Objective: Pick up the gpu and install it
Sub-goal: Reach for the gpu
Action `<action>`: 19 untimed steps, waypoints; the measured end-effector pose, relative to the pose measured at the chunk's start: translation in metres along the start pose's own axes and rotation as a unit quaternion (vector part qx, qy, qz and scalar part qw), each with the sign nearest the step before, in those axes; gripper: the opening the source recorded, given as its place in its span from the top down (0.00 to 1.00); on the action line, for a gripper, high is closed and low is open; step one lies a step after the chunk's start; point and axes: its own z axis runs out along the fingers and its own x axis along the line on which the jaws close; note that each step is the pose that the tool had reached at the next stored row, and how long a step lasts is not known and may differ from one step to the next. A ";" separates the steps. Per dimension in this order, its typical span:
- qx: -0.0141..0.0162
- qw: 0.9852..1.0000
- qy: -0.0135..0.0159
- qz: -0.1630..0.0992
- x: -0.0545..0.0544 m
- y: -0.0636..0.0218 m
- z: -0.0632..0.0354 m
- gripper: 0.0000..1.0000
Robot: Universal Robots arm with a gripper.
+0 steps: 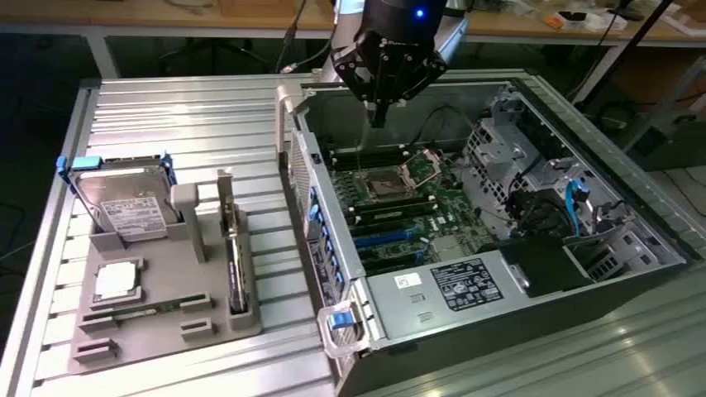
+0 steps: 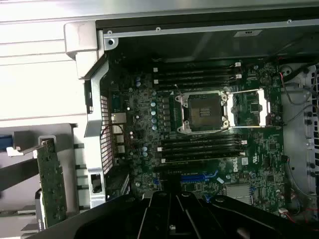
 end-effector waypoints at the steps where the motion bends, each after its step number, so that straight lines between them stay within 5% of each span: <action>1: 0.000 1.000 0.000 0.000 0.000 0.0000 0.0000 0.89; 19: 0.000 1.000 0.000 0.000 0.008 -0.0006 0.0001 0.89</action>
